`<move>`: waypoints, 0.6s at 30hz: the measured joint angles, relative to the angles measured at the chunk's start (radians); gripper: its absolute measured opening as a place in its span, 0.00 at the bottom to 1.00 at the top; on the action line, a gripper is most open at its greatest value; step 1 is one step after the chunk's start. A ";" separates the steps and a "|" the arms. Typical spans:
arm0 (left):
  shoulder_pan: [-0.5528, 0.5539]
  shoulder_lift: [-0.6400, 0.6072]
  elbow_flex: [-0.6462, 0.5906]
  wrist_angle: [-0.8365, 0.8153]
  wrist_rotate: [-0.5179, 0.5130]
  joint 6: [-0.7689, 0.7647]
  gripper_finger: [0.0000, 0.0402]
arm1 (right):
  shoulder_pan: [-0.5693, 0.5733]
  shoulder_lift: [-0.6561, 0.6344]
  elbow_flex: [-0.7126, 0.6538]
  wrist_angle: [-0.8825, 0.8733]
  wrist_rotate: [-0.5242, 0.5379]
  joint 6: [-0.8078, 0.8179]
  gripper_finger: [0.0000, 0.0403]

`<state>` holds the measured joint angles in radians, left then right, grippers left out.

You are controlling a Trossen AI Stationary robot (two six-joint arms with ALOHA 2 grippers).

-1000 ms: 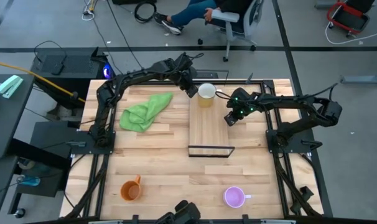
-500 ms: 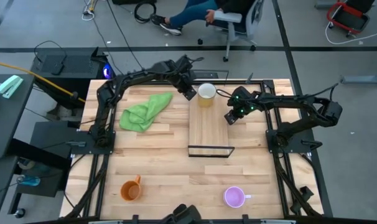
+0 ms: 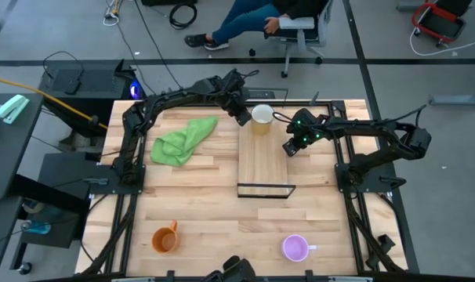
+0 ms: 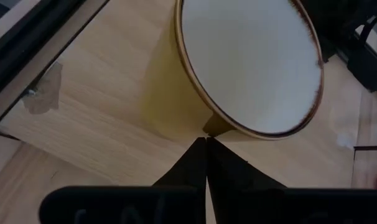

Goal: Stack small to large cups/mugs on shelf
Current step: Put the yellow mug on the shelf, then adjust the shelf

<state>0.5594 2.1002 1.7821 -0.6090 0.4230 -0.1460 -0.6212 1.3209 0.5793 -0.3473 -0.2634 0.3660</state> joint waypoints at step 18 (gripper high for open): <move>0.040 -0.003 0.000 -0.048 0.000 -0.001 0.07 | 0.000 0.000 0.000 -0.004 0.000 0.001 0.00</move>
<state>0.5993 2.0974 1.7821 -0.6570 0.4232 -0.1465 -0.6212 1.3209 0.5793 -0.3518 -0.2630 0.3672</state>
